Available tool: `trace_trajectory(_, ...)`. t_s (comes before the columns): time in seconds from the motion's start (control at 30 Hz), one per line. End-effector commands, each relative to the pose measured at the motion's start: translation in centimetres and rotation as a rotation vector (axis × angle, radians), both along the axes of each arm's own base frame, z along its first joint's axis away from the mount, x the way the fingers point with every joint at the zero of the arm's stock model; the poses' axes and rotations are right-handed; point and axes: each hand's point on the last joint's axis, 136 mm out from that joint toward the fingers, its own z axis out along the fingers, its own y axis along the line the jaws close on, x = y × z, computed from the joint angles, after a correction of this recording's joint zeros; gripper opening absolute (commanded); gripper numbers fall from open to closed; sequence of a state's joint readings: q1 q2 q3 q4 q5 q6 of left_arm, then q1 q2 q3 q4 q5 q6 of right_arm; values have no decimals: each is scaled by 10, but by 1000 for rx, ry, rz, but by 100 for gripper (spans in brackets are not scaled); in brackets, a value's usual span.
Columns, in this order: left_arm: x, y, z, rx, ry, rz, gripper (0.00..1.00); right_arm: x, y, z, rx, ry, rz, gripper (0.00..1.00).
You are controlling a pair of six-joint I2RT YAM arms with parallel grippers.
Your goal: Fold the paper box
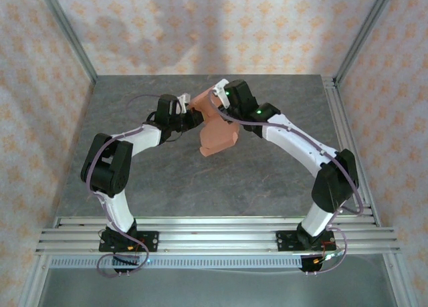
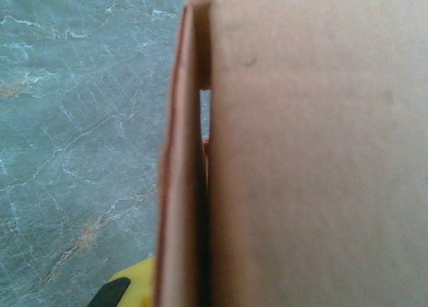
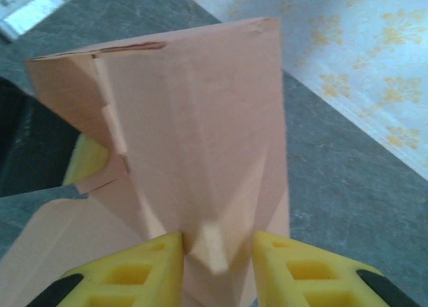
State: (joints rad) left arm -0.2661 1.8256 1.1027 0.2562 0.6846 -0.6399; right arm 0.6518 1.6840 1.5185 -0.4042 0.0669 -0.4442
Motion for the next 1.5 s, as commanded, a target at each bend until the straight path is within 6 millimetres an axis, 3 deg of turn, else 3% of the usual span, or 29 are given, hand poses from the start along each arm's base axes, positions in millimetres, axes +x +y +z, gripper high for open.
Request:
trace_trajectory(0.0, 1, -7, 46, -26, -116, -45, 0, 11, -14, 14, -40, -80, -79, 31)
trace_trajectory(0.6, 1, -9, 46, -31, -111, -45, 0, 17, 0, 3, -163, -124, -118, 26)
trace_trajectory(0.77, 3, -7, 43, -27, -102, -35, 0, 8, 1, 13, -109, -136, -117, 34)
trace_trajectory(0.97, 5, -8, 37, -30, -89, -33, 0, -12, 3, 27, -11, -140, -47, 56)
trace_trajectory(1.23, 2, -9, 37, -25, -93, -48, 0, -33, 9, 46, 192, -54, 85, 70)
trace_trajectory(1.37, 0, -9, 38, -21, -98, -54, 0, -33, 5, 62, 312, -46, 101, 70)
trace_trajectory(1.47, -1, -8, 38, -22, -99, -55, 0, -27, -1, 66, 345, -47, 79, 64)
